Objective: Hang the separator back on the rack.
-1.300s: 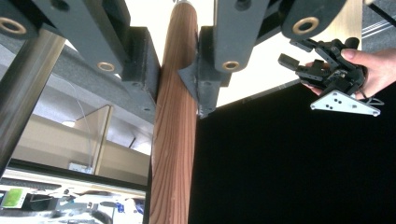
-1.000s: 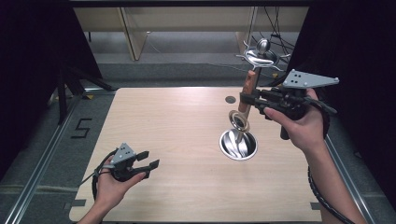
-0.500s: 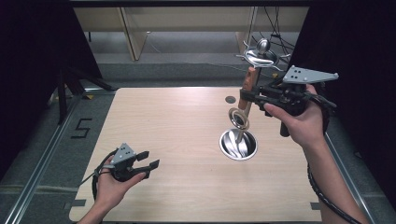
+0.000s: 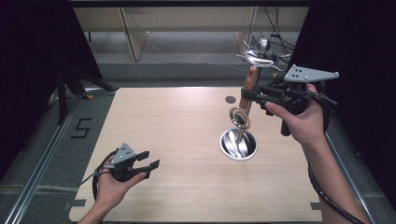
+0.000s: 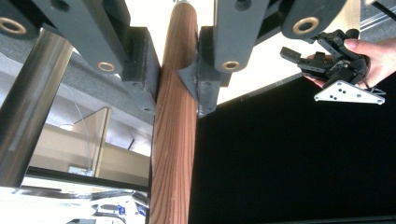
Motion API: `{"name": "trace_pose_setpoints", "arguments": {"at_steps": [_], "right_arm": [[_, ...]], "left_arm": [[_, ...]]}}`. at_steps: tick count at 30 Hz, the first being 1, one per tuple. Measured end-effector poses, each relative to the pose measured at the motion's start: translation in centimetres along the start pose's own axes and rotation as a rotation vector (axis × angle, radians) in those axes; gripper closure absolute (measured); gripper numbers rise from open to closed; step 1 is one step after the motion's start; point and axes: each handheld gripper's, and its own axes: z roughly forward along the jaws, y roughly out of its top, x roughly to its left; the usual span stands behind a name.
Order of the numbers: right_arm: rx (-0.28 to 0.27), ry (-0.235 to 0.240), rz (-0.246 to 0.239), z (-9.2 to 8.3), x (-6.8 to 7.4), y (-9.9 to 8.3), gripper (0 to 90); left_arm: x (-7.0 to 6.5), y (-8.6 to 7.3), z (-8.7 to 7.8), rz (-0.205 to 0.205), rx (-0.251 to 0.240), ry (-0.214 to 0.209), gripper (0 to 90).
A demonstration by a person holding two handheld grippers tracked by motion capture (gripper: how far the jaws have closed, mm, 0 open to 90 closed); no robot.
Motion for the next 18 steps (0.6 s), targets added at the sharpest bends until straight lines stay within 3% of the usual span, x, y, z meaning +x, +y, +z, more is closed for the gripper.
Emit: {"name": "trace_pose_setpoints", "arguments": {"at_steps": [18], "right_arm": [[0.012,0.003,0.001,0.57,-0.13,0.20,73.3]], "left_arm": [[0.03,0.02,-0.02,0.004,0.001,0.004,43.3]]}}
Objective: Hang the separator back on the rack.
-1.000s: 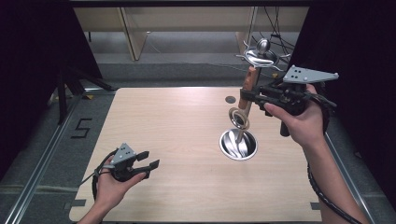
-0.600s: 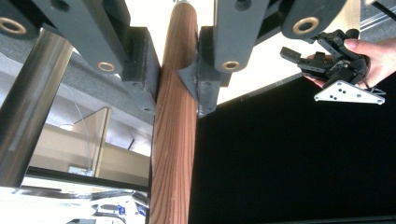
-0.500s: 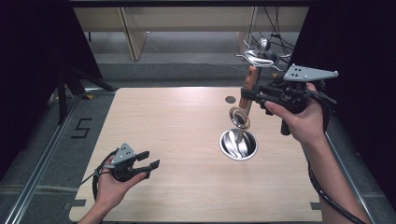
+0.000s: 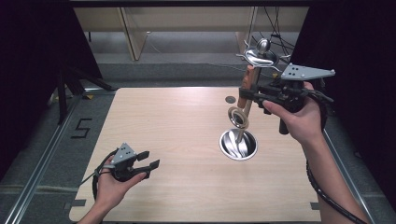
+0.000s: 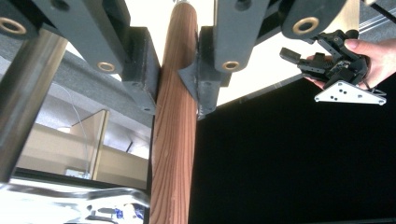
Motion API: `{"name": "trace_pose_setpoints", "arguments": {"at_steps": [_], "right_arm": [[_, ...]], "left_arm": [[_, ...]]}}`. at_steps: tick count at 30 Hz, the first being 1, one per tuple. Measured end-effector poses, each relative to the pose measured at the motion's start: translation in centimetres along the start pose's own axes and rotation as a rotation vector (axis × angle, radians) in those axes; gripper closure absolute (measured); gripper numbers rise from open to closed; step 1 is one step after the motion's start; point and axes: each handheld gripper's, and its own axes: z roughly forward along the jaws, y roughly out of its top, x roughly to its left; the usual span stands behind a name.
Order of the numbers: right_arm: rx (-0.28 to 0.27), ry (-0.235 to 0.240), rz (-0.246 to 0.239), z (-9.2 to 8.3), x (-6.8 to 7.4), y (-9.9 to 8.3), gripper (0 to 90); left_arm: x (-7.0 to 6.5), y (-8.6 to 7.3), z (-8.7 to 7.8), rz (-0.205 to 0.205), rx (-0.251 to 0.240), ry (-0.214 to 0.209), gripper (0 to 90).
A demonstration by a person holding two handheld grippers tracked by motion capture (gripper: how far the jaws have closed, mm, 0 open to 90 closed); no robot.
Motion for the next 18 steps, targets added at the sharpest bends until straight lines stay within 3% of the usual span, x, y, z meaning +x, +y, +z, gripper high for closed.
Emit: {"name": "trace_pose_setpoints", "arguments": {"at_steps": [8,18], "right_arm": [[0.005,-0.003,0.028,-0.09,-0.33,0.02,73.3],[0.007,-0.009,0.028,-0.10,-0.77,0.00,73.3]], "left_arm": [[-0.06,-0.02,0.06,-0.012,-0.001,-0.006,43.3],[-0.06,-0.03,0.07,-0.014,-0.002,-0.006,43.3]]}}
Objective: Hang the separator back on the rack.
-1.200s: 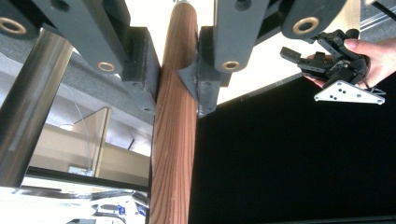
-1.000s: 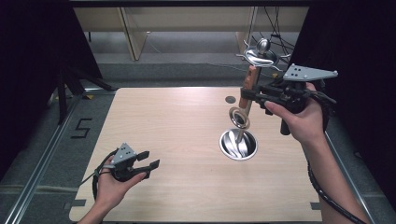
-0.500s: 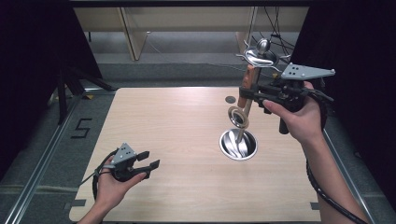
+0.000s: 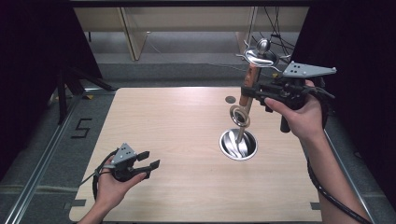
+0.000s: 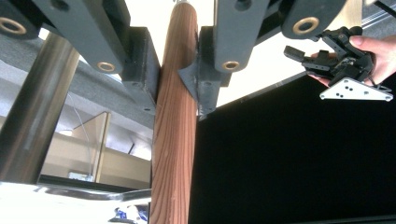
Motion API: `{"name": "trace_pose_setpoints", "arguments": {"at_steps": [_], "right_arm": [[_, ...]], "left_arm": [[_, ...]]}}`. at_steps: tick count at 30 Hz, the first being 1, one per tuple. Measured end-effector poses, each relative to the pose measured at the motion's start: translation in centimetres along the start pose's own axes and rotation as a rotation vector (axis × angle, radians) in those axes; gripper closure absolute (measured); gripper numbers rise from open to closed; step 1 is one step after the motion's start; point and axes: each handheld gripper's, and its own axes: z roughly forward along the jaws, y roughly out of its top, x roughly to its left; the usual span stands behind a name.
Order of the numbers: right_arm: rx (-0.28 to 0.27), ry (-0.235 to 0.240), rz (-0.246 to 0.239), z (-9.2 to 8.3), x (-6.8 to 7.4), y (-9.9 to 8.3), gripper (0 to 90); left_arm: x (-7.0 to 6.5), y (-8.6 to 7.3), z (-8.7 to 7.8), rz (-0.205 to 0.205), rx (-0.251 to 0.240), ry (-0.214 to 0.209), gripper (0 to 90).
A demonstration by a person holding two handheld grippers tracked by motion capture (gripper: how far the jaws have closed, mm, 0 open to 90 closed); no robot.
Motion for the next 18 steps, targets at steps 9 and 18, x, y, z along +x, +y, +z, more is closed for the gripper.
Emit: {"name": "trace_pose_setpoints", "arguments": {"at_steps": [9,18], "right_arm": [[-0.006,0.000,-0.001,0.13,-0.26,0.03,73.3],[-0.017,0.007,0.016,-0.01,-0.38,-0.17,73.3]], "left_arm": [[0.06,-0.02,0.03,-0.001,0.003,-0.001,43.2],[0.06,-0.02,0.02,-0.001,0.003,-0.001,43.3]]}}
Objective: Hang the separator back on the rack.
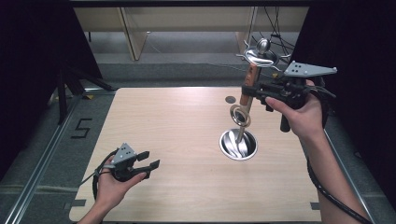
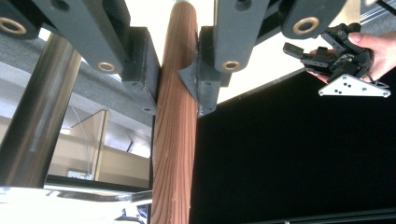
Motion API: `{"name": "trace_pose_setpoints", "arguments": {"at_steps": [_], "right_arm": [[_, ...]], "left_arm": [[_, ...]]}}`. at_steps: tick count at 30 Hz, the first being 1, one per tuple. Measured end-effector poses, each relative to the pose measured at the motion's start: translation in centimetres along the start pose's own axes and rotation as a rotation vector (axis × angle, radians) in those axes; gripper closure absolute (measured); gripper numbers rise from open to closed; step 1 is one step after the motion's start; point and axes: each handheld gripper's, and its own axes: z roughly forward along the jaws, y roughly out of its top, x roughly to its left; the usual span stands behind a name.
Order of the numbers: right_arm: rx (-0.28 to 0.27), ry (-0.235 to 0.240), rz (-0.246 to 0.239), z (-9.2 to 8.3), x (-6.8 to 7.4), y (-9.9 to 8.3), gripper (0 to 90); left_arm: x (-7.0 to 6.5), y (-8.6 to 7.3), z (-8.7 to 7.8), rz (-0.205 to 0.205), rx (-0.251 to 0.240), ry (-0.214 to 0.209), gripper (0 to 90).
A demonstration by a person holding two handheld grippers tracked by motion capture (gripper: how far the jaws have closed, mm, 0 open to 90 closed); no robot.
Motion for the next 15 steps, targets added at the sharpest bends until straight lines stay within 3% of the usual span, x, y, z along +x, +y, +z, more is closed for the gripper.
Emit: {"name": "trace_pose_setpoints", "arguments": {"at_steps": [2,15], "right_arm": [[-0.003,0.003,-0.021,0.00,-0.14,-0.01,73.3],[-0.001,0.002,-0.001,-0.08,-0.20,-0.04,73.3]], "left_arm": [[0.01,0.00,0.01,0.001,0.000,-0.001,43.3],[0.00,0.00,0.03,0.002,0.001,-0.002,43.3]]}}
